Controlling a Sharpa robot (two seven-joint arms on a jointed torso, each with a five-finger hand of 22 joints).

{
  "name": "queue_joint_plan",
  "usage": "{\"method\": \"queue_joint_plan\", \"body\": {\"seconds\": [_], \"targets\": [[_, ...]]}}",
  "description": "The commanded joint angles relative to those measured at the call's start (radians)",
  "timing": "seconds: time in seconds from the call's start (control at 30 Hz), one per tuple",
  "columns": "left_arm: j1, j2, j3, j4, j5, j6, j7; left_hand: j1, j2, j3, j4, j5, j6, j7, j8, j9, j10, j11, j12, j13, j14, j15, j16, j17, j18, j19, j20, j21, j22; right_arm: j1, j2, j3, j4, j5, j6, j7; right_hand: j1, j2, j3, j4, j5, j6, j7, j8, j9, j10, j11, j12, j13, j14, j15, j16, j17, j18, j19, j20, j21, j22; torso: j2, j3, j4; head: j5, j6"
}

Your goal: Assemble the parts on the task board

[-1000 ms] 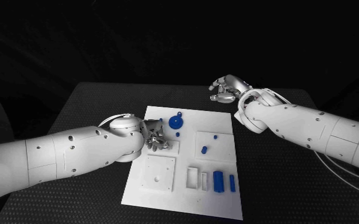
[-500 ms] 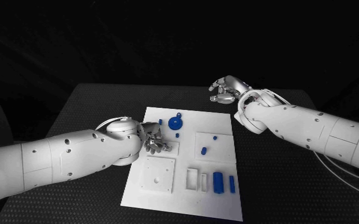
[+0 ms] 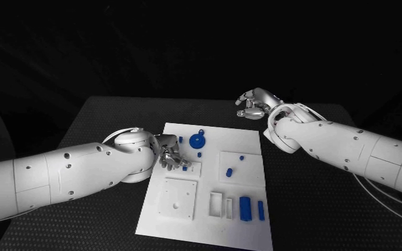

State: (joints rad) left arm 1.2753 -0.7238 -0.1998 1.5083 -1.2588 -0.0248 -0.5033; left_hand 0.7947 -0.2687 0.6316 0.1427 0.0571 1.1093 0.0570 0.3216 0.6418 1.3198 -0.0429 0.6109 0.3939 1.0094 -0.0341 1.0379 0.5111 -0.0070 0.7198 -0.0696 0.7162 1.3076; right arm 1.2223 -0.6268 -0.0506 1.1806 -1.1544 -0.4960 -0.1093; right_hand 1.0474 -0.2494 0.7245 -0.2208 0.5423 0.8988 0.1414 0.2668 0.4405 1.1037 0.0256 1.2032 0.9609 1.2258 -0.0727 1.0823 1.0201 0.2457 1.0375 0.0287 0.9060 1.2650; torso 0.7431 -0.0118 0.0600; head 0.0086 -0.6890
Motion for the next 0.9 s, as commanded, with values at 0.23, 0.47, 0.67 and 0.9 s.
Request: {"method": "queue_joint_plan", "body": {"seconds": [0.23,0.47,0.67,0.9], "targets": [[0.042,-0.012,0.045,-0.020,0.068,0.007,0.019,0.036,-0.004,-0.008,0.009,-0.006,0.002,0.003,0.001,0.004,-0.006,0.003,0.003,0.002,-0.003,-0.005,0.006,-0.003,0.007,-0.002,-0.062,0.009,0.017,-0.001,0.001,0.000,-0.007,-0.002,0.006,0.007,-0.002,0.006,-0.007,0.000,0.005,0.006,0.005,0.004,-0.001,-0.099,0.009,0.006,-0.002,-0.007,0.000,-0.005,-0.001,0.016,-0.006,0.004,-0.006,0.002,0.002,-0.0001,-0.0010,0.004,0.020],[0.067,0.018,0.055,-0.121,0.132,-0.008,0.049,0.112,0.012,-0.035,-0.007,-0.004,-0.086,0.040,-0.043,-0.002,-0.083,0.038,-0.039,-0.015,-0.037,0.017,-0.018,-0.019,0.007,-0.034,-0.042,-0.002,0.015,-0.001,0.001,0.000,-0.012,0.002,0.007,0.009,-0.002,0.006,-0.007,0.000,0.005,0.005,0.005,0.004,-0.001,-0.099,0.009,0.006,-0.002,-0.007,0.000,-0.005,-0.001,0.016,-0.006,0.004,-0.006,0.002,0.002,-0.0007,-0.0019,0.004,0.032],[0.076,0.063,0.055,-0.231,0.104,0.006,0.081,0.141,0.019,-0.039,-0.016,-0.002,-0.100,0.046,-0.048,-0.001,-0.097,0.045,-0.050,-0.021,-0.040,0.018,-0.020,-0.021,0.007,-0.035,-0.041,-0.003,0.015,-0.001,-0.002,0.000,-0.011,0.002,0.007,0.010,-0.002,0.007,-0.007,0.000,0.005,0.005,0.005,0.004,-0.001,-0.099,0.009,0.006,-0.003,-0.007,0.000,-0.004,-0.001,0.016,-0.006,0.004,-0.006,0.002,0.004,-0.0009,-0.0012,0.001,0.037],[0.076,0.131,0.055,-0.337,0.107,0.058,0.098,0.198,0.050,-0.052,-0.061,0.019,-0.120,0.055,-0.054,0.002,-0.115,0.055,-0.064,-0.028,-0.055,0.029,-0.033,-0.029,0.007,-0.049,-0.029,-0.012,0.012,-0.001,-0.003,0.000,-0.005,0.002,0.006,0.011,-0.002,0.008,-0.006,0.000,0.015,0.005,0.006,0.004,-0.002,-0.099,0.009,0.008,-0.004,-0.007,0.000,-0.004,-0.002,0.016,-0.005,0.004,-0.007,0.002,0.005,-0.0017,-0.0018,-0.001,0.035]]}}
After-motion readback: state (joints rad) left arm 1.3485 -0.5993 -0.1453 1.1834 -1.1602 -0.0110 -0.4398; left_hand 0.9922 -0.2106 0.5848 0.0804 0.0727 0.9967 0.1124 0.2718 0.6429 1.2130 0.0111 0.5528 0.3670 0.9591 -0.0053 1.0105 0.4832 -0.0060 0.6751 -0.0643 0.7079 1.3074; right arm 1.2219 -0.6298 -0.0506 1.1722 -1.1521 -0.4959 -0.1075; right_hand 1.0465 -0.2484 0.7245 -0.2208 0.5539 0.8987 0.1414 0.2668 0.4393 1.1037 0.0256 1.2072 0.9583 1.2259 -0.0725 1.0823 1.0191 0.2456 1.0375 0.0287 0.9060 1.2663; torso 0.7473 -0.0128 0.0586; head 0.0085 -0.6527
